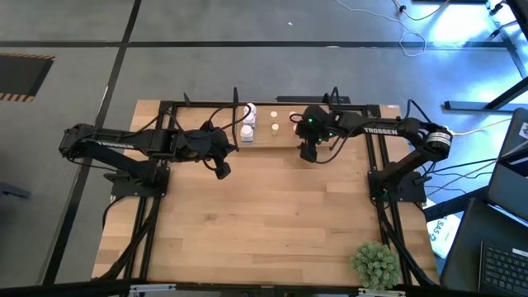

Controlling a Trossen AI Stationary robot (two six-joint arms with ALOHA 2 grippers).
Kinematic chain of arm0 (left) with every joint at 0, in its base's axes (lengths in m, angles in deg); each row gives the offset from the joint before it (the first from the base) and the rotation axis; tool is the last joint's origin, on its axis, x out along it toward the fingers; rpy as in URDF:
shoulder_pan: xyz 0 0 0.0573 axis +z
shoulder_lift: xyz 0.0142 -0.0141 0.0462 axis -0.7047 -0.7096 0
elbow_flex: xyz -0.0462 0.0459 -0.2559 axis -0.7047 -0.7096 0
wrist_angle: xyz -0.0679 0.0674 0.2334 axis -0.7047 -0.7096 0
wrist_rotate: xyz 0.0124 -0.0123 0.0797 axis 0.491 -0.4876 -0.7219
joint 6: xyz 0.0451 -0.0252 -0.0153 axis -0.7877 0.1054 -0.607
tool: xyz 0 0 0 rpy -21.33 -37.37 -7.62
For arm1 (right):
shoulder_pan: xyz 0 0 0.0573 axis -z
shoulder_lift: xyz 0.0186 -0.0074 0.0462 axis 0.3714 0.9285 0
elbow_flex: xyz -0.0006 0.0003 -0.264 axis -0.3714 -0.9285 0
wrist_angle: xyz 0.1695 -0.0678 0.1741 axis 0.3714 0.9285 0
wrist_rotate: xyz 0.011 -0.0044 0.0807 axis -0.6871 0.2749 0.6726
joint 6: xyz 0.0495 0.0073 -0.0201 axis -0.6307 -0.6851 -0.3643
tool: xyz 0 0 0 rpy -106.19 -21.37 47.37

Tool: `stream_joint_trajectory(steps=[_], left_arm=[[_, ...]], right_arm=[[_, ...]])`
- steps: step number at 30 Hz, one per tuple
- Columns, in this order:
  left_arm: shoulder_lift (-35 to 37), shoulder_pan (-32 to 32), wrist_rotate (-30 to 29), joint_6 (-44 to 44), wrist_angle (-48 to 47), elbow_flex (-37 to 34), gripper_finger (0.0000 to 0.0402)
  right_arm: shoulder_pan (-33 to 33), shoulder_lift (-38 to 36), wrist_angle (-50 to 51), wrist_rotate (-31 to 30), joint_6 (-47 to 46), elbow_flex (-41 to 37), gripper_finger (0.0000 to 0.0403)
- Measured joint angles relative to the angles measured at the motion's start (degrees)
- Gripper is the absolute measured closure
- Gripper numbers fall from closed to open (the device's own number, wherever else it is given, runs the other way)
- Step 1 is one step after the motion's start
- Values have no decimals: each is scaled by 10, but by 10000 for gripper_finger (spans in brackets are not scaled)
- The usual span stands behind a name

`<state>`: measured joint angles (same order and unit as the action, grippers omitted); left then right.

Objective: Pick and place medicine bottles onto shelf by color
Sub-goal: Adjust the red pill bottle on the shelf

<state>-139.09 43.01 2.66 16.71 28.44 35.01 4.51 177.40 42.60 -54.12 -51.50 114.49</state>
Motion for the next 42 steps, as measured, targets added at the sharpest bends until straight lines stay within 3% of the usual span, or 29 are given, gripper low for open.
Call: stream_joint_trajectory(steps=[13, 24, 42], left_arm=[[0, 0, 0, 0, 0, 0, 401], [0, 0, 0, 0, 0, 0, 401], [0, 0, 0, 0, 0, 0, 401]], right_arm=[[1, 0, -60, -21, -20, -25, 182], [1, 1, -58, -59, -91, -25, 182], [1, 37, -94, -58, -64, -25, 182]])
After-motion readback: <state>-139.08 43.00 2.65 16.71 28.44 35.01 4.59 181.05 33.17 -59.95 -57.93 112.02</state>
